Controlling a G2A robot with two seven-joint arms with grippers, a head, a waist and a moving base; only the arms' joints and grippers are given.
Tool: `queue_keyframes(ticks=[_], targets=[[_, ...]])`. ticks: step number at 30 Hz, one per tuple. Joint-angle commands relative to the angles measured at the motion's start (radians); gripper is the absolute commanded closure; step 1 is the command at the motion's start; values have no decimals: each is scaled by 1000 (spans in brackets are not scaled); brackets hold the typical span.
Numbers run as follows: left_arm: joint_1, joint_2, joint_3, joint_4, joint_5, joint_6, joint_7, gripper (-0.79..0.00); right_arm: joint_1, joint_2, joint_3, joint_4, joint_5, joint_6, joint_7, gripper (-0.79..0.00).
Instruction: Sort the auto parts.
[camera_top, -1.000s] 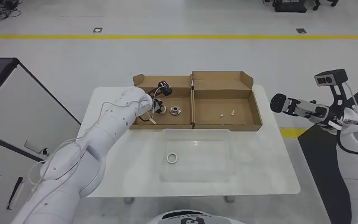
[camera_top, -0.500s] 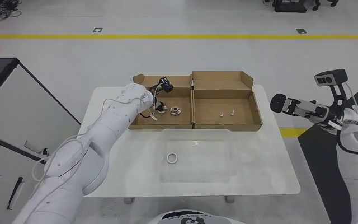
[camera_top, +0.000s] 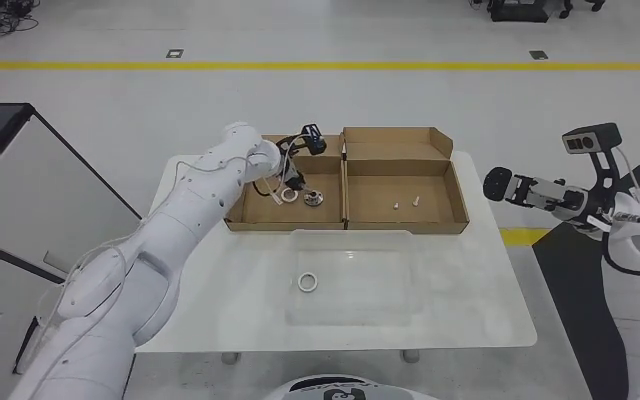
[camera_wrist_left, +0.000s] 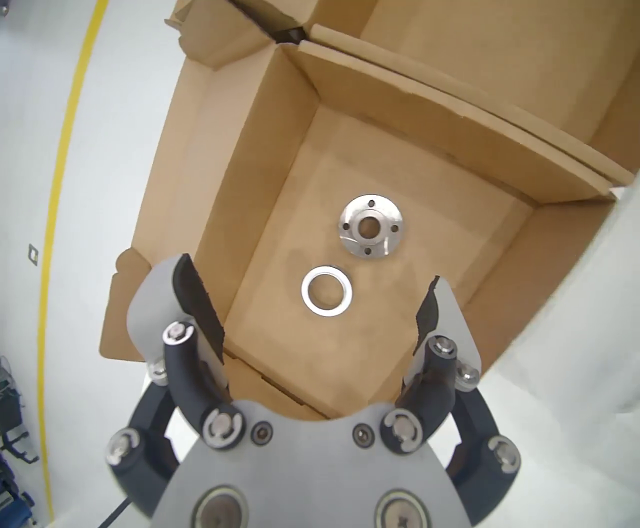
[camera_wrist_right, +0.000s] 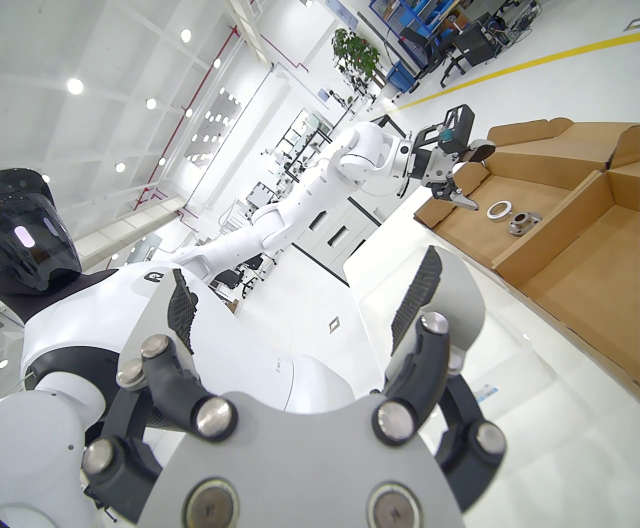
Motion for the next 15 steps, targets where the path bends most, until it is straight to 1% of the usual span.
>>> queue_keyframes(ticks=[1, 5, 8, 10, 12, 15], targets=[[31, 25, -31, -117, -35, -20, -118, -785, 0, 0, 0, 0, 0, 0, 0, -785], [109, 73, -88, -340, -90, -38, -319, -785, 0, 0, 0, 0, 0, 0, 0, -785], [165, 113, -85, -492, -114, 23, -380, -785, 0, 0, 0, 0, 0, 0, 0, -785], [183, 141, -70, -575, -146, 51, -408, -785, 0, 0, 0, 0, 0, 0, 0, -785], [191, 169, -54, -643, -195, 81, -438, -785, 0, 0, 0, 0, 0, 0, 0, -785], [181, 205, -18, -725, -262, 114, -471, -785, 0, 0, 0, 0, 0, 0, 0, -785]])
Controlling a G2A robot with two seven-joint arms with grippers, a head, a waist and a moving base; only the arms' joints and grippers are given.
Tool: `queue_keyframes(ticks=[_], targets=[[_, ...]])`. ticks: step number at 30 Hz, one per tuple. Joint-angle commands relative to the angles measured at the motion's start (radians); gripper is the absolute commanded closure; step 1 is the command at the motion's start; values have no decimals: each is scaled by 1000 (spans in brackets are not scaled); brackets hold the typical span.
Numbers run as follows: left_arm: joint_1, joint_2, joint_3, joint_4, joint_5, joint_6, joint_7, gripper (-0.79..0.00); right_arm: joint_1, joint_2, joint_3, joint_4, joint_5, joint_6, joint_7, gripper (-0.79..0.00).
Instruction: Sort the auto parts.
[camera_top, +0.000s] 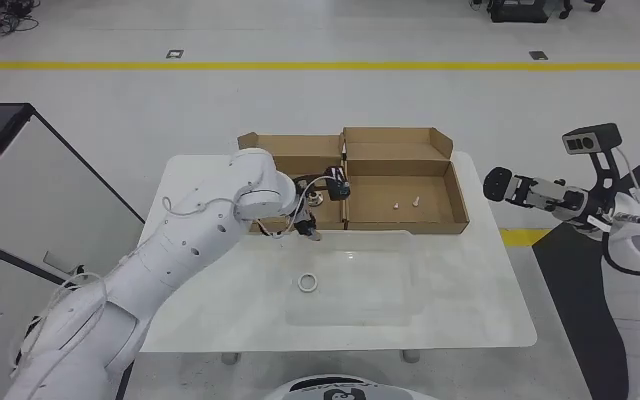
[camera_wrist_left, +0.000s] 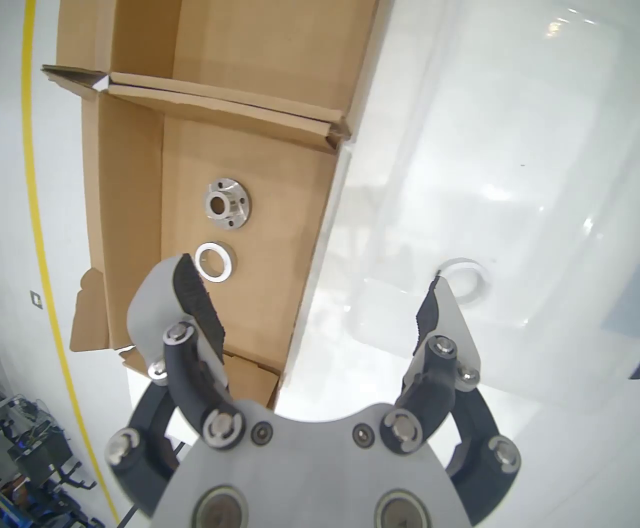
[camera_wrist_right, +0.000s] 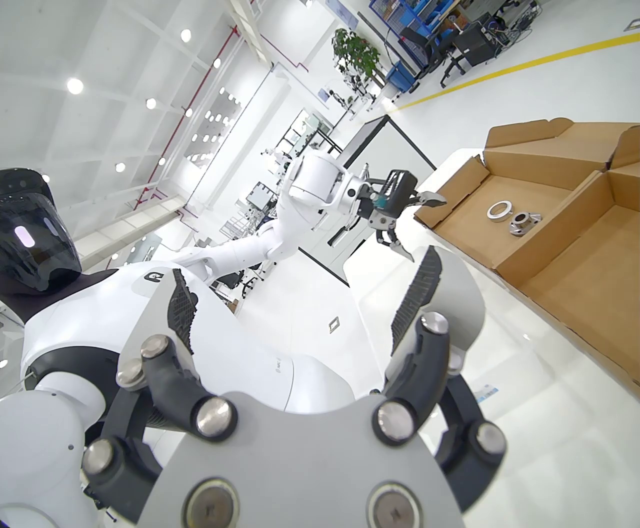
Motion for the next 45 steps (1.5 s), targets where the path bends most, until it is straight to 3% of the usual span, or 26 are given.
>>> queue_keyframes(ticks=[1, 10, 20, 32, 43, 45], targets=[[-13, 25, 27, -54, -57, 22, -21, -785, 0, 0, 0, 0, 0, 0, 0, -785], [-117, 81, 165, -151, -254, 76, -75, -785, 0, 0, 0, 0, 0, 0, 0, -785], [-225, 74, 328, -120, -332, 63, -62, -785, 0, 0, 0, 0, 0, 0, 0, -785], [-229, 56, 416, -90, -335, 36, -35, -628, 0, 0, 0, 0, 0, 0, 0, -785], [-204, 71, 450, -49, -307, 23, -22, -606, 0, 0, 0, 0, 0, 0, 0, -785], [-199, 71, 450, -45, -301, 17, -17, -526, 0, 0, 0, 0, 0, 0, 0, -785]])
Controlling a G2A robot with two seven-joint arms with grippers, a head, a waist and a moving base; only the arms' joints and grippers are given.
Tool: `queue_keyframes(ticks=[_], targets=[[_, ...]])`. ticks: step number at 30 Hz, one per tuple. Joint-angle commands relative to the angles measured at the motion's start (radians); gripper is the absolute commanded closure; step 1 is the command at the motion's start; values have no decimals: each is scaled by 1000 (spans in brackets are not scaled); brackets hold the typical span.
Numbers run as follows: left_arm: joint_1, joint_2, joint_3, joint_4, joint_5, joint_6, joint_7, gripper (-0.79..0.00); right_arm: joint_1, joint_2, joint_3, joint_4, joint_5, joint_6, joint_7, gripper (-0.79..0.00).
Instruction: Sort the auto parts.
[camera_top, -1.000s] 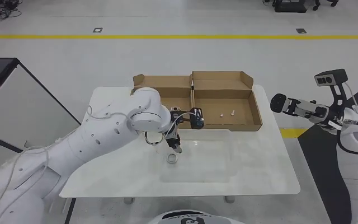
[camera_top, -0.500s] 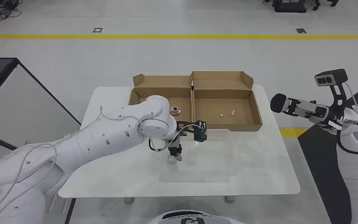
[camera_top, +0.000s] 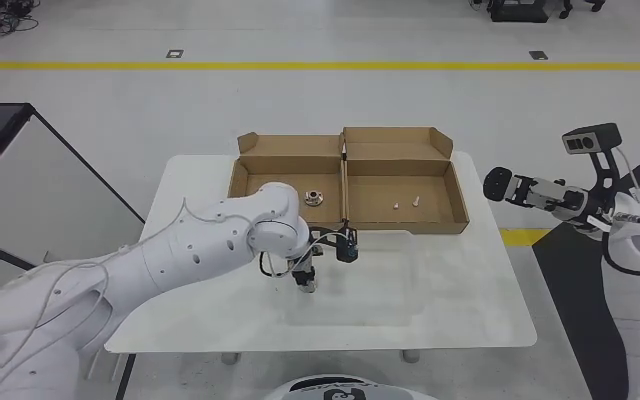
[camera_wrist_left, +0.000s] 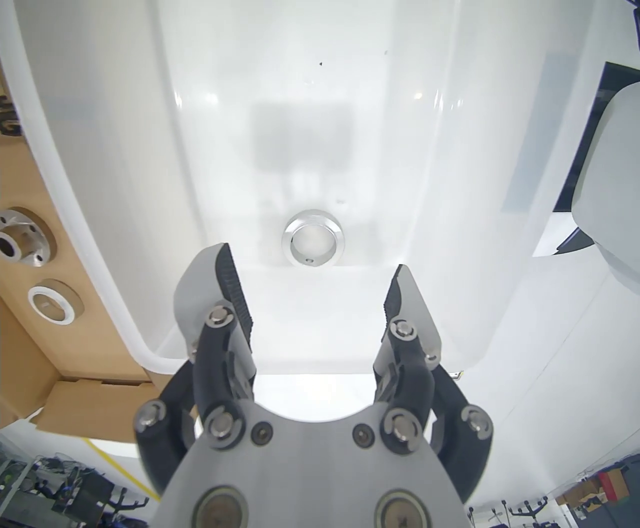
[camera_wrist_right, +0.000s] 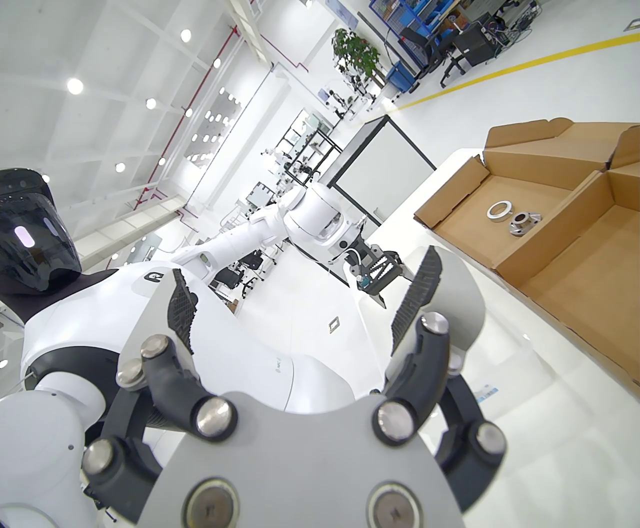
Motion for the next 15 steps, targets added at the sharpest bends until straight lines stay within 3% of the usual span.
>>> queue_keyframes(ticks=[1, 8, 15], targets=[[5, -1, 0, 4, 5, -4, 5, -489, 0, 0, 0, 0, 0, 0, 0, -785], [32, -12, 0, 16, 32, -21, 21, -394, 0, 0, 0, 0, 0, 0, 0, -785], [47, -21, 0, 43, 61, -35, 35, -379, 0, 0, 0, 0, 0, 0, 0, -785]])
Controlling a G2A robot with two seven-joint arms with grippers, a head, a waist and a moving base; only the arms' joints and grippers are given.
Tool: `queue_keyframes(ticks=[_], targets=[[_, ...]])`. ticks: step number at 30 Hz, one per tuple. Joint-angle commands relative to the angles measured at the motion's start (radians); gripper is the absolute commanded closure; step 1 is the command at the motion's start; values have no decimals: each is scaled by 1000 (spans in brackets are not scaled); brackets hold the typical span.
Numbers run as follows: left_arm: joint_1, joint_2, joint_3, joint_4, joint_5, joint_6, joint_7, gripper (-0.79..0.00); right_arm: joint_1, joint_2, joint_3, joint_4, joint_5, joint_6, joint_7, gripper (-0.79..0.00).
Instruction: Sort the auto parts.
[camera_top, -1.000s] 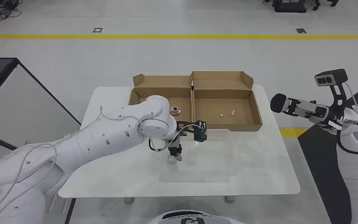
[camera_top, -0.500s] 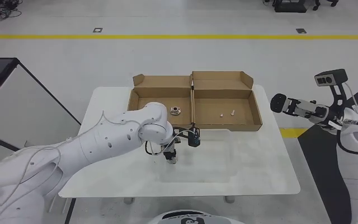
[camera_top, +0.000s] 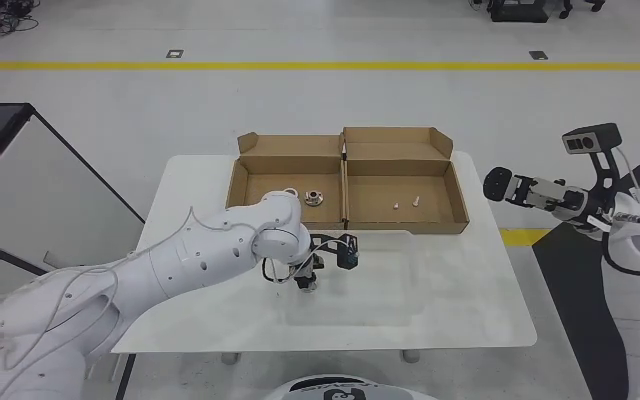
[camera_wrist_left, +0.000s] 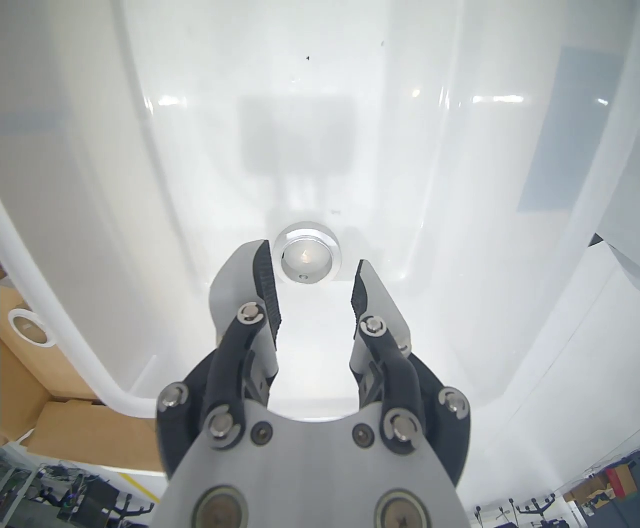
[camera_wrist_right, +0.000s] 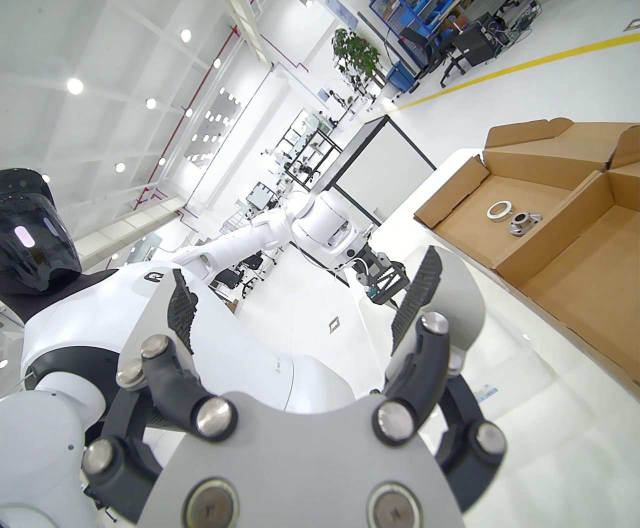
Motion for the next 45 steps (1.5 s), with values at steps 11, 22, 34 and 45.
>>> queue_keyframes(ticks=[11, 22, 34, 45], targets=[[15, -27, 0, 56, 42, -20, 20, -345, 0, 0, 0, 0, 0, 0, 0, -785], [33, -49, 0, 122, 102, -40, 40, -320, 0, 0, 0, 0, 0, 0, 0, -785], [47, -64, 0, 147, 122, -43, 43, -292, 0, 0, 0, 0, 0, 0, 0, -785], [61, -73, 0, 157, 136, -45, 44, -274, 0, 0, 0, 0, 0, 0, 0, -785]])
